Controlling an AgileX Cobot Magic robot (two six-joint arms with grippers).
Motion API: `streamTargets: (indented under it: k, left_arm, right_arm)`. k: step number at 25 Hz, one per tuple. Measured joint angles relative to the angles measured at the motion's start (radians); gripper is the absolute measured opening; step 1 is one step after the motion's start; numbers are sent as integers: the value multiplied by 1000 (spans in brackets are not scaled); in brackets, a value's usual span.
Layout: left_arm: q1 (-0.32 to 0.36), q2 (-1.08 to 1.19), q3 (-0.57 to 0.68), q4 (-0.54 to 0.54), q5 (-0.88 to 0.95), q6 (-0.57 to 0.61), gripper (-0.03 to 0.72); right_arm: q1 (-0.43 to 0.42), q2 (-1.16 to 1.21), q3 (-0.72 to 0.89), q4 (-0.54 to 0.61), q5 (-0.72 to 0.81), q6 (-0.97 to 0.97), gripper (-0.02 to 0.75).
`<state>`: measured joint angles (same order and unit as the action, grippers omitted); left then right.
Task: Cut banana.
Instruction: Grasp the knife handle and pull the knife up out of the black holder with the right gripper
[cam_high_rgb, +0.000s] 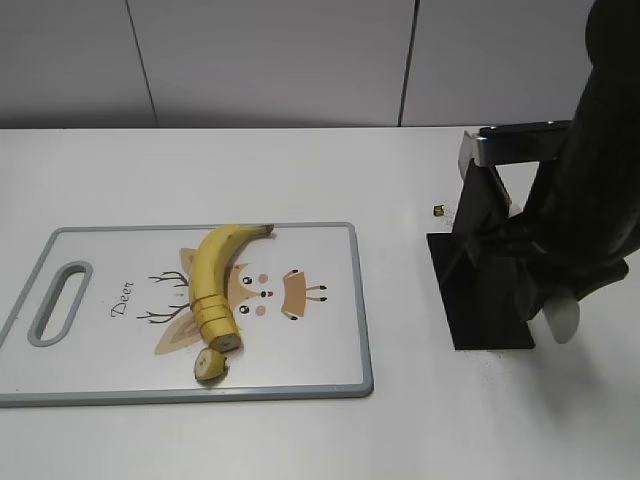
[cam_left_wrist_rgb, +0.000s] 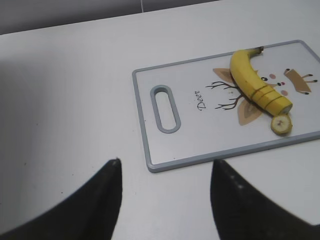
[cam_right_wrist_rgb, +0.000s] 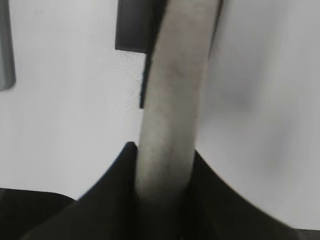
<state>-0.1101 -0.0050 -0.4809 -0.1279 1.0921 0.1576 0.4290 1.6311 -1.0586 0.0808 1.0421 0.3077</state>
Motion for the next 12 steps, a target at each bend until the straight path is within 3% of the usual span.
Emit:
streamTargets:
  k: [2, 12]
  left_arm:
    - [0, 0, 0, 0, 0, 0, 551]
    - [0, 0, 0, 0, 0, 0, 551]
  right_arm:
    - [-1, 0, 0, -1, 6, 18, 171]
    - [-1, -4, 0, 9, 10, 27, 171]
